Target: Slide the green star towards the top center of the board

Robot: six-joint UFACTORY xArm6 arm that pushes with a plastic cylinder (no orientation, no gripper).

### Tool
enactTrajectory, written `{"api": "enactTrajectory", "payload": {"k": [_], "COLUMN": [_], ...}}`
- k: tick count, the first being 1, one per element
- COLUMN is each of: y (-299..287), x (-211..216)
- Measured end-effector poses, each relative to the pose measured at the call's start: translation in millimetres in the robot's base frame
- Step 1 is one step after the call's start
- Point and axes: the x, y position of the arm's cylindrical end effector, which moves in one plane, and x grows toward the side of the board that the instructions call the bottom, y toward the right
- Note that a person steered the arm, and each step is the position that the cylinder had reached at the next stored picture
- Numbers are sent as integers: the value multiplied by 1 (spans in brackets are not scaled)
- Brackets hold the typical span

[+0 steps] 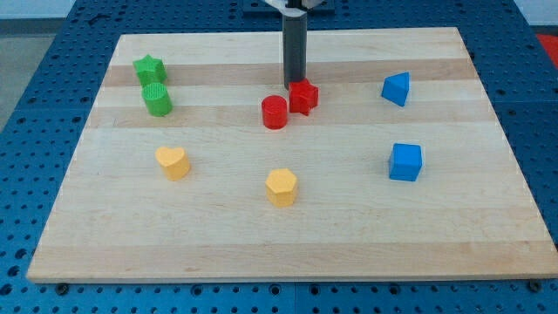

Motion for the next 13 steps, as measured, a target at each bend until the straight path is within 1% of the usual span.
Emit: {"api": "enactTrajectory", "payload": {"k": [1,2,3,4,5,6,8,9,10,11,13], "y": [0,-19,-53,-77,-104,-149,-257,-283,-283,-275,-234], "x": [8,-4,-6,16,47,66,66,34,-6,-19,-28]}}
